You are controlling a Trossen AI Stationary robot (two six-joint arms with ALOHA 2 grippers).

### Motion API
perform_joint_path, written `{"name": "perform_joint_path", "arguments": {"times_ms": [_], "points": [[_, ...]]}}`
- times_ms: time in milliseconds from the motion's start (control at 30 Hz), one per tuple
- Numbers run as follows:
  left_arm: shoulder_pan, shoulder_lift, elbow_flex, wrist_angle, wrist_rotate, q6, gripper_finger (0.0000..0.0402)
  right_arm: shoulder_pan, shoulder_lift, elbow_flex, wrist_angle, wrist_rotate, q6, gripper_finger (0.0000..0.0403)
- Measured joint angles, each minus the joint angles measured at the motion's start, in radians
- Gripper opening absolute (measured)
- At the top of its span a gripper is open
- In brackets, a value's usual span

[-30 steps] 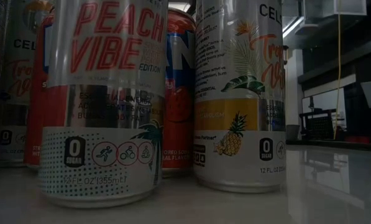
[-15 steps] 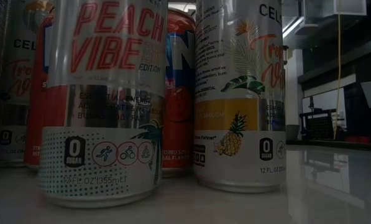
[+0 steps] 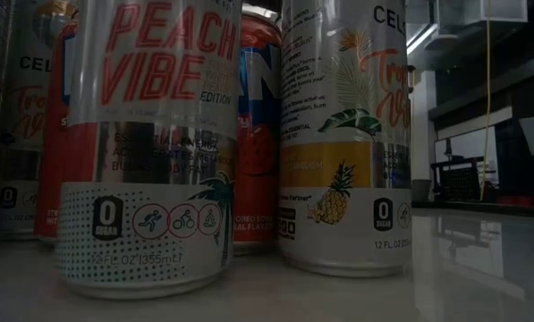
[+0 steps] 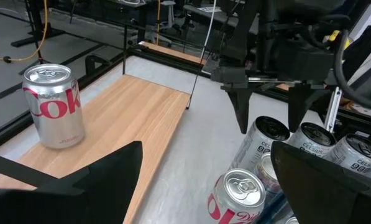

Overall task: Place canned beverage on shelf
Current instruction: Put the white yellow soda can onto the shelf

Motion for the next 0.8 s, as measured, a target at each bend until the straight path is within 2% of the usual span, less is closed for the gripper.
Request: {"name": "perform_joint_path", "arguments": {"times_ms": [300,500,633,800], "points": [[0.0,0.0,0.0,0.0,0.0,0.0,0.0349,0.0,0.033,0.001,0.006,0.064,-0.001,0.0392],[0.0,0.0,0.0,0.0,0.0,0.0,0.0349,0.007,0.056,0.0,0.004,0.071,0.005,0.0386],[0.0,0.0,0.0,0.0,0.0,0.0,0.0349,0.02,0.061,0.0,0.004,0.081,0.005,0.0354],[0.0,0.0,0.0,0.0,0.0,0.0,0.0349,0.028,0.065,0.0,0.001,0.098,0.023,0.0294]]}}
